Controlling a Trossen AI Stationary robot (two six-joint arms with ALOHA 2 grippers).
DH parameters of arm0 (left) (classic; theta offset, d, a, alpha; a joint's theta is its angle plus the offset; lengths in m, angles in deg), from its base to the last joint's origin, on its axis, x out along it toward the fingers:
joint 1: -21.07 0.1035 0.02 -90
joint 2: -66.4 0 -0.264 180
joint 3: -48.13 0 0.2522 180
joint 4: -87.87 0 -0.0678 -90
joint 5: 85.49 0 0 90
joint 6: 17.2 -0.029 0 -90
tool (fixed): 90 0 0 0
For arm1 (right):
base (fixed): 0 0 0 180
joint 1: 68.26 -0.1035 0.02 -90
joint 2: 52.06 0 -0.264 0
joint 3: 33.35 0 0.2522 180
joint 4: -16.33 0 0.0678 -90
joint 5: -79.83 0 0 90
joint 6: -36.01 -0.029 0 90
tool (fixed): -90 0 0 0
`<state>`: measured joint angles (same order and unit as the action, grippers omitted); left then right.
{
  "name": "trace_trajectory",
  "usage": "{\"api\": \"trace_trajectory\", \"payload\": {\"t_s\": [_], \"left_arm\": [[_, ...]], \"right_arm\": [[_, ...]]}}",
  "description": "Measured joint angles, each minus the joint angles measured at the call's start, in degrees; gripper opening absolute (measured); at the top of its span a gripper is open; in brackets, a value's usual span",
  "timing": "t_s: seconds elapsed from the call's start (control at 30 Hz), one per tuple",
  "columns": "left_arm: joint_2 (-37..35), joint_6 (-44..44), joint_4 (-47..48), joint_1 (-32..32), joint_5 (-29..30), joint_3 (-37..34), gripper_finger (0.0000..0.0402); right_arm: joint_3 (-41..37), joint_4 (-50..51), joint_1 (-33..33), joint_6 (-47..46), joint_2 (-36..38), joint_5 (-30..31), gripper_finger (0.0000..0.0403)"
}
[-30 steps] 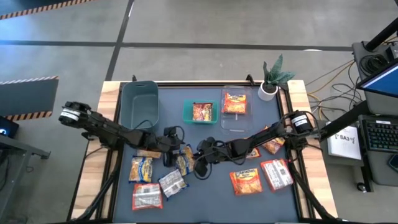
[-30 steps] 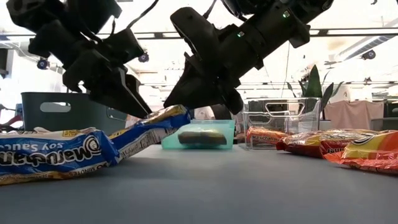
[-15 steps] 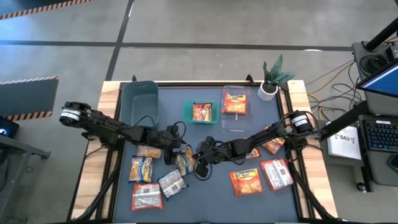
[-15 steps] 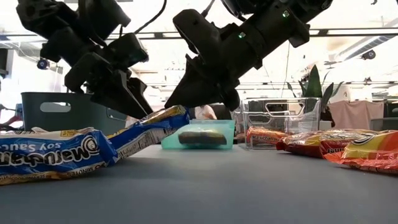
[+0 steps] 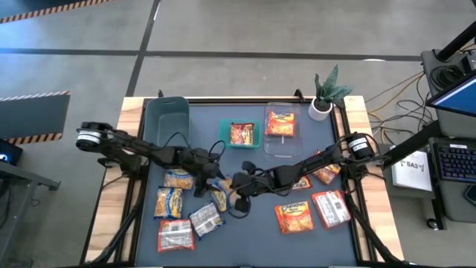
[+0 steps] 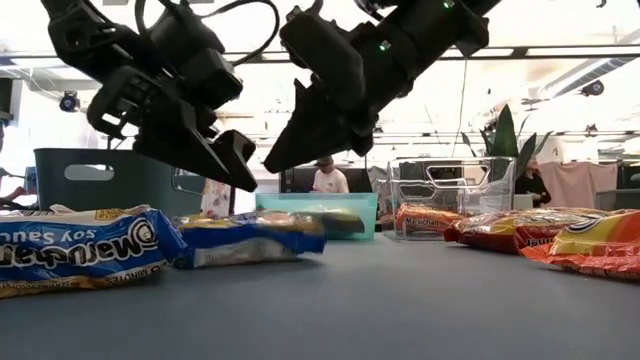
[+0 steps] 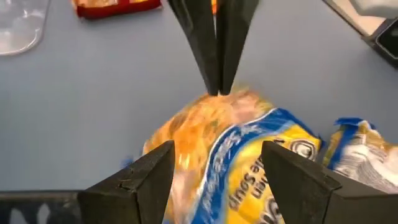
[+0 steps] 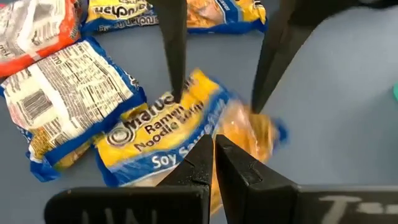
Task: Sort Maruchan noodles
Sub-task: Put the blue noodle pack into the dark blue bin
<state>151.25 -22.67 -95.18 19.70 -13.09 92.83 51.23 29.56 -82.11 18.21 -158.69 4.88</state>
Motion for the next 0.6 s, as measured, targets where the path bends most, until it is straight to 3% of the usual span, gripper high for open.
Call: {"api": "trace_trajectory", "payload": {"t_s": [0.3,0.6], "left_arm": [[-0.4,1.9,3.4,1.5,0.6,0.2,0.0224],[-0.6,1.8,3.4,1.4,0.7,0.2,0.0219]], "right_arm": [[2.5,9.7,0.3,0.5,0.0,1.7,0.0008],[2.6,10.5,1.6,-4.5,0.0,0.9,0.0008]]}}
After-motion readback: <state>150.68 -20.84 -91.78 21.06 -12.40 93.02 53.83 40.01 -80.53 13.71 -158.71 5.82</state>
